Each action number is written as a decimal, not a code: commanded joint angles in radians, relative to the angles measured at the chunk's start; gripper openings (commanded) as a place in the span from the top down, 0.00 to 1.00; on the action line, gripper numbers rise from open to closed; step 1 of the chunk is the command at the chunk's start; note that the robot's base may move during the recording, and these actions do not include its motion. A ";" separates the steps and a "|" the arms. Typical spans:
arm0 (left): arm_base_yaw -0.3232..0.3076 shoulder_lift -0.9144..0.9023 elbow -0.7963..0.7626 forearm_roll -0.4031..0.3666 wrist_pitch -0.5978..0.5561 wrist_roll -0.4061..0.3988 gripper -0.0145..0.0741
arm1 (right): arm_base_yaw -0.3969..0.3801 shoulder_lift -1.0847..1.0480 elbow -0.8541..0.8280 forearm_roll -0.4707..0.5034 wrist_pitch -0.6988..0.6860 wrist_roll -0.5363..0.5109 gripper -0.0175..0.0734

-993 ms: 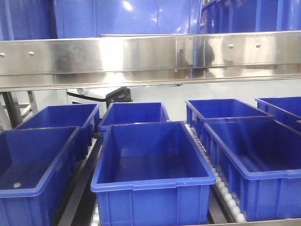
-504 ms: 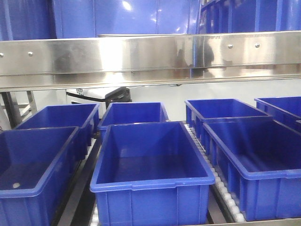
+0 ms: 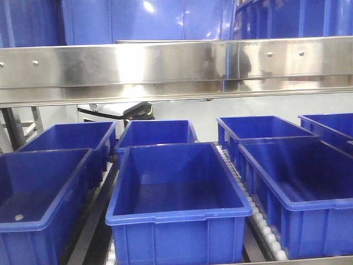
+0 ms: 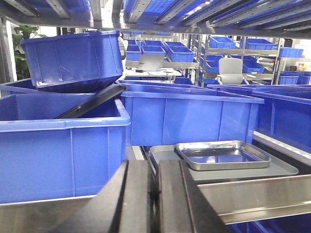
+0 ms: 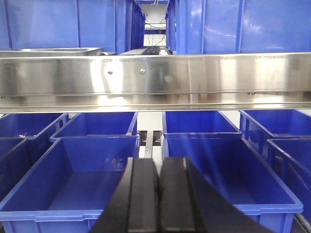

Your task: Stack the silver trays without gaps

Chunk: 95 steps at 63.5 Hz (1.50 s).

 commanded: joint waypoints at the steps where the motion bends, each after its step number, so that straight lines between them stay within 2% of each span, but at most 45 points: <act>1: 0.002 -0.003 -0.001 0.000 -0.015 -0.008 0.84 | -0.002 -0.008 0.000 0.004 -0.032 0.000 0.88; 38: 0.002 -0.003 -0.001 0.000 -0.015 -0.008 0.84 | -0.002 -0.008 0.000 0.004 -0.032 0.000 0.88; 45: 0.004 -0.003 -0.001 0.057 -0.023 -0.006 0.84 | -0.002 -0.008 0.000 0.004 -0.032 0.000 0.88; 48: 0.013 -0.003 -0.001 0.036 -0.014 0.001 0.84 | -0.002 -0.008 0.000 0.004 -0.032 0.000 0.88; 53: 0.061 -0.007 0.005 -0.014 -0.018 0.009 0.84 | -0.002 -0.008 0.000 0.004 -0.032 0.000 0.88; 56: 0.098 -0.015 0.009 -0.056 -0.028 0.050 0.84 | -0.002 -0.008 0.000 0.004 -0.032 0.000 0.88; 62: 0.180 -0.039 0.044 -0.193 -0.102 0.242 0.84 | -0.002 -0.008 0.000 0.004 -0.032 0.000 0.88; 66: 0.239 -0.063 0.097 -0.331 -0.184 0.391 0.84 | -0.002 -0.008 0.000 0.004 -0.032 0.000 0.88; 69: 0.279 -0.085 0.144 -0.431 -0.223 0.452 0.84 | -0.002 -0.008 0.000 0.004 -0.032 0.000 0.88; 79: 0.373 -0.187 0.340 -0.528 -0.253 0.457 0.84 | -0.002 -0.008 0.000 0.004 -0.032 0.000 0.88; 87: 0.381 -0.260 0.492 -0.569 -0.292 0.457 0.84 | -0.002 -0.008 0.000 0.004 -0.032 0.000 0.88; 95: 0.381 -0.328 0.622 -0.550 -0.294 0.457 0.84 | -0.002 -0.008 0.000 0.004 -0.032 0.000 0.88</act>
